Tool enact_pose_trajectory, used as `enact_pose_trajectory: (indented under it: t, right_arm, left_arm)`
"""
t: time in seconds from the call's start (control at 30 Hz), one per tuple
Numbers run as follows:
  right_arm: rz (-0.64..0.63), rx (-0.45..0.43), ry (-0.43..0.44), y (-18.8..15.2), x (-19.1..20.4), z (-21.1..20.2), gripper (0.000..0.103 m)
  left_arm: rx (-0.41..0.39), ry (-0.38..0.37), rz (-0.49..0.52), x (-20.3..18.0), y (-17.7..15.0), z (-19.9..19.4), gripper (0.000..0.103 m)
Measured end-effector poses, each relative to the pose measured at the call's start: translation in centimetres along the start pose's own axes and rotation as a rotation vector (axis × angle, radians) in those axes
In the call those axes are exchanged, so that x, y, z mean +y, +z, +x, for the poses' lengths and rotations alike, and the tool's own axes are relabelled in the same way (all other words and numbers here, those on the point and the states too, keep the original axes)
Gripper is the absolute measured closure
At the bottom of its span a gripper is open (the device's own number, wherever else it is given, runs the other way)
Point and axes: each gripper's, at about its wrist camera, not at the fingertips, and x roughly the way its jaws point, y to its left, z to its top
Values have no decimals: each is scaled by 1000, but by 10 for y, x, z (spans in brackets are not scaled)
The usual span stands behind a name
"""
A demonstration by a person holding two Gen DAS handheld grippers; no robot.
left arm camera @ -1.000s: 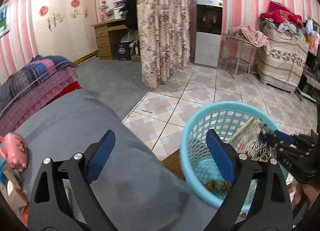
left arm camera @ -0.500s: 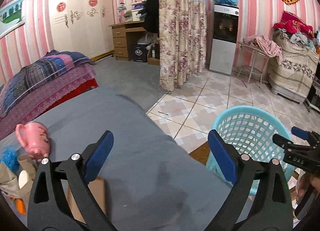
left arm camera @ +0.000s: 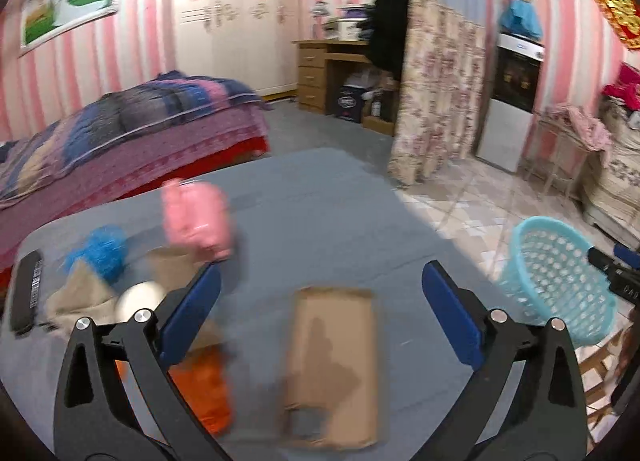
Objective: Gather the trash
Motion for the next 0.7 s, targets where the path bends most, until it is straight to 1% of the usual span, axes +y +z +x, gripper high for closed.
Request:
enact_pose_trajectory:
  t: [0.17, 0.37, 0.47, 0.63, 0.7]
  right_arm:
    - [-51, -4, 28, -2, 30, -3, 10]
    - [-58, -12, 87, -5, 58, -10, 10]
    - [-74, -20, 113, -8, 73, -12, 10]
    - [-172, -2, 176, -21, 122, -15, 10]
    - [-221, 14, 224, -29, 147, -17, 10]
  left_arm:
    - [24, 81, -64, 63, -16, -17, 6]
    - [46, 160, -92, 114, -40, -36, 6]
    - [62, 182, -111, 135, -54, -45, 6]
    - [97, 229, -135, 175, -79, -57, 6]
    - [106, 262, -138, 189, -87, -59, 6]
